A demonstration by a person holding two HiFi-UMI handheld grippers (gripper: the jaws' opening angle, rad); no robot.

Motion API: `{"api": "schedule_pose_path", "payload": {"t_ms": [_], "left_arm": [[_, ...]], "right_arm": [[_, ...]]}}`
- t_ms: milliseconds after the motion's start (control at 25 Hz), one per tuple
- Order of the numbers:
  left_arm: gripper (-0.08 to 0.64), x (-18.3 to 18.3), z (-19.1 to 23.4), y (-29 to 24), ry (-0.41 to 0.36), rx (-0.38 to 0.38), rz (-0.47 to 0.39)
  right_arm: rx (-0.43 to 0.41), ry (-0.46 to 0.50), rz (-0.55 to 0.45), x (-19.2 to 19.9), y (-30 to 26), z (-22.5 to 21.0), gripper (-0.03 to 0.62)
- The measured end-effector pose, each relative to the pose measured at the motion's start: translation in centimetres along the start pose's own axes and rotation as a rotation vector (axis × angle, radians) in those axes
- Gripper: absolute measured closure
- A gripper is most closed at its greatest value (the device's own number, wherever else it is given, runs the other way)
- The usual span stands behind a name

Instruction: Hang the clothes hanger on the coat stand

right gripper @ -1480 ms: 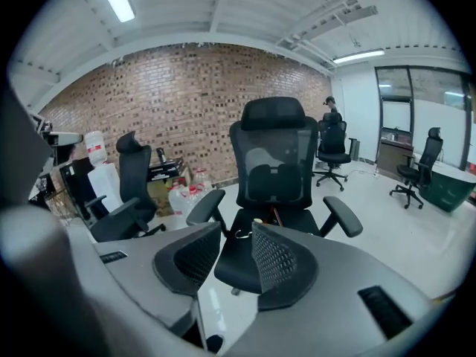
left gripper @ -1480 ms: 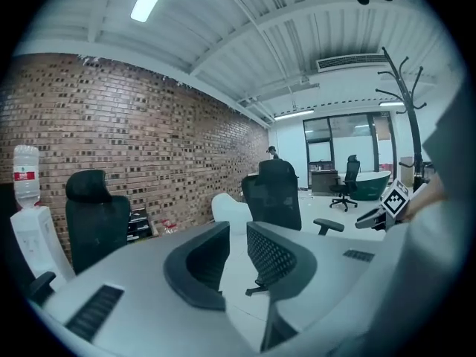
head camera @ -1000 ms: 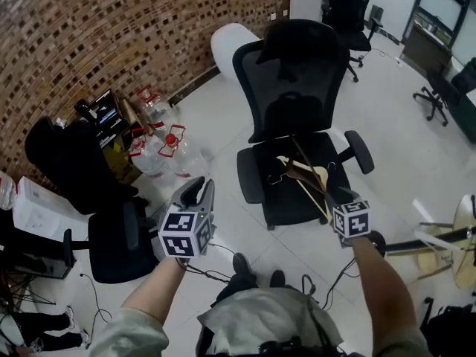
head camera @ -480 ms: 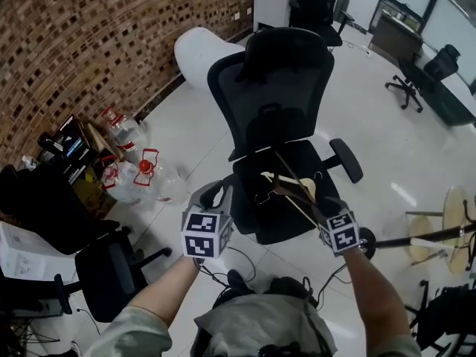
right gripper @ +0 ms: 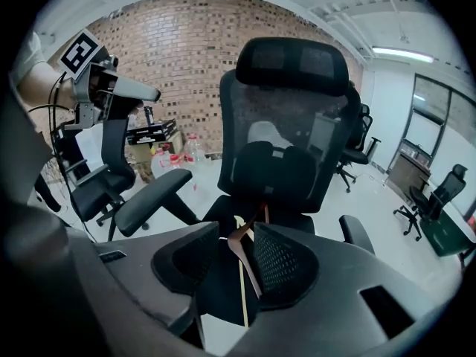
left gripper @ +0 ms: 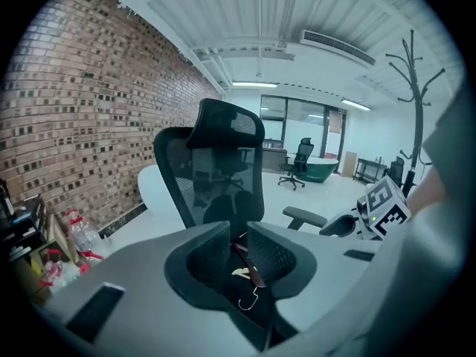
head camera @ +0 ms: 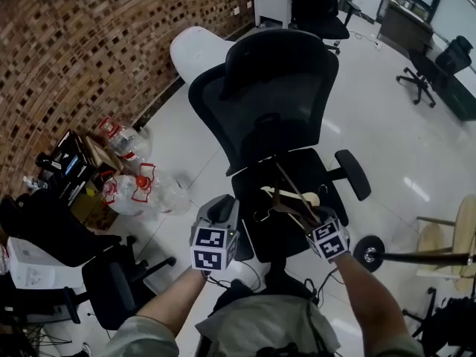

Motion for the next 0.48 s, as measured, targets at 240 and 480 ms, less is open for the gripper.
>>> {"api": "schedule_pose_path", "payload": {"t_ms": [240, 480], "left_arm": [[0.48, 0.3, -0.9, -7.4, 0.045, -0.028, 0.022], [0.48, 2.8, 0.2, -16.2, 0.072, 0.032, 0.085]], "right_arm": [[-0.049, 0.032, 0.056, 1.2, -5.5, -5.0, 0.446], [-0.07, 0.05, 0.114, 2.0, -12.2, -6.7, 0.426]]}}
Point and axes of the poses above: the fingertips, and each gripper's own axes: y backward along the fingers, z to its left, x out of its underside, the point moved 5 cm from there along y, backward along the fingers, and after that the axes turned 6 degrees about -z, right-handed, at the moved point
